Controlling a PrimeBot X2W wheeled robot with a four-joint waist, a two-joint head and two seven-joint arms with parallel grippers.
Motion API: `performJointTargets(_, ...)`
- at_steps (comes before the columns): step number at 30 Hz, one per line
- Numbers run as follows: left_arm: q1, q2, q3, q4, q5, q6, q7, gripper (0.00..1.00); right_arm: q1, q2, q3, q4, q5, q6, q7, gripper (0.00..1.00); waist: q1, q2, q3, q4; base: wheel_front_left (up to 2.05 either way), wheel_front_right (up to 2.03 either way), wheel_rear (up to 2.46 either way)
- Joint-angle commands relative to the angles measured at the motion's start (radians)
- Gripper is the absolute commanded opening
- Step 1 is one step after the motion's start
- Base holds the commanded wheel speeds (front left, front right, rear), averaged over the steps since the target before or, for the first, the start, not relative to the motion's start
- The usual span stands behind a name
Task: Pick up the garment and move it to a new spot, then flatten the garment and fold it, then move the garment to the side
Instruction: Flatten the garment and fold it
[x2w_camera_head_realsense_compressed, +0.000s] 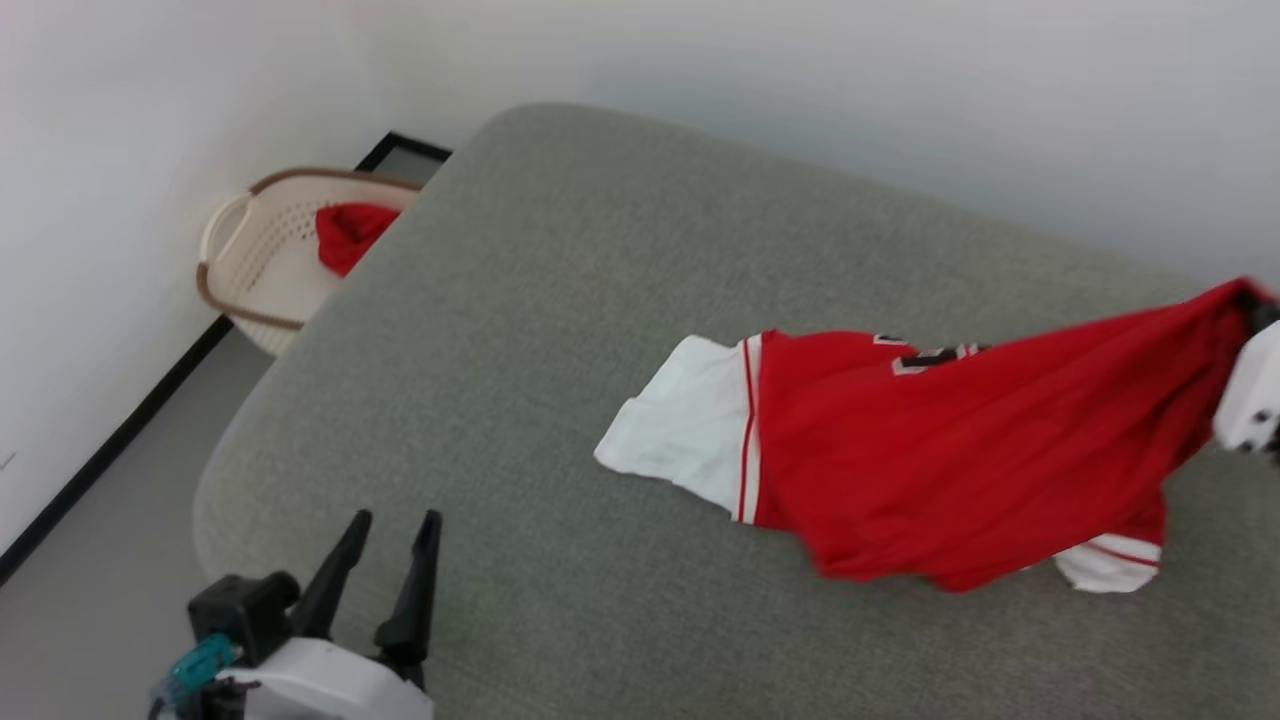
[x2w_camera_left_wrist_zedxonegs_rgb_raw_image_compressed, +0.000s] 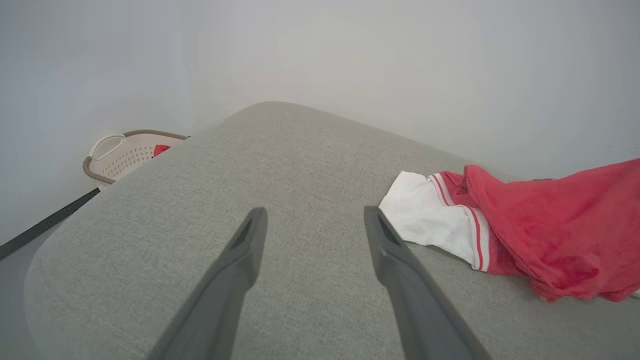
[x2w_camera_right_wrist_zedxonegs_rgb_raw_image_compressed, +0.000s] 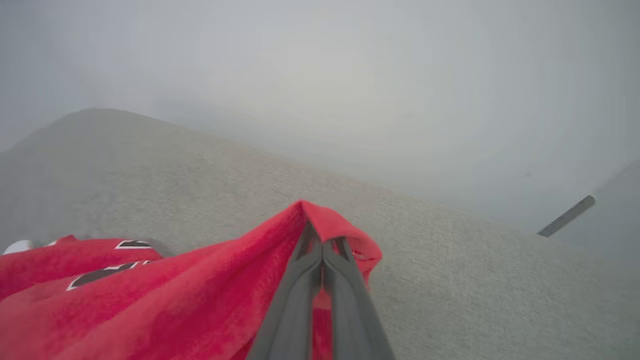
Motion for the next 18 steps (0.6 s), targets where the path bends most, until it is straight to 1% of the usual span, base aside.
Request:
performJointTargets(1,-0.018,-0.011,-0.003,0.01,0.009,-0.008,-0.003,1.0,-0.035,-0.014,-0.017,0.035,-0.025,-0.001,-0.024,0.0,0.0,-0.0001,0.048,0.033,0.0,0.0,0.0)
performJointTargets(6,-0.053,-0.045,-0.011,0.04,0.027,-0.028,-0.005,1.0,-0.112,-0.053,-0.063,0.158,-0.116,-0.001,-0.075,0.0,0.0,-0.0001,0.088,0.047,0.0,0.0,0.0)
performJointTargets(11,-0.083,-0.075,-0.01,0.069,0.045,-0.049,-0.005,1.0,-0.167,-0.067,-0.12,0.269,-0.189,-0.001,-0.119,0.01,0.0,-0.0001,0.112,0.053,0.0,0.0,0.0)
performJointTargets(13,-0.092,-0.084,-0.004,0.079,0.053,-0.056,-0.006,1.0,-0.188,-0.069,-0.137,0.307,-0.212,-0.001,-0.145,0.41,0.0,-0.0001,0.118,0.052,0.0,0.0,0.0)
performJointTargets(14,-0.096,-0.089,-0.001,0.084,0.058,-0.062,-0.006,1.0,-0.196,-0.07,-0.143,0.325,-0.223,-0.001,-0.155,0.92,0.0,-0.0001,0.12,0.051,0.0,0.0,0.0)
performJointTargets(15,-0.098,-0.094,0.002,0.088,0.061,-0.063,-0.006,1.0,-0.205,-0.065,-0.139,0.344,-0.231,-0.001,-0.161,1.0,0.0,-0.0001,0.121,0.049,0.0,0.0,0.0)
performJointTargets(18,-0.1,-0.101,0.017,0.097,0.073,-0.071,-0.006,1.0,-0.238,-0.059,-0.12,0.379,-0.242,-0.001,-0.188,1.0,0.0,-0.0001,0.119,0.036,0.0,0.0,0.0)
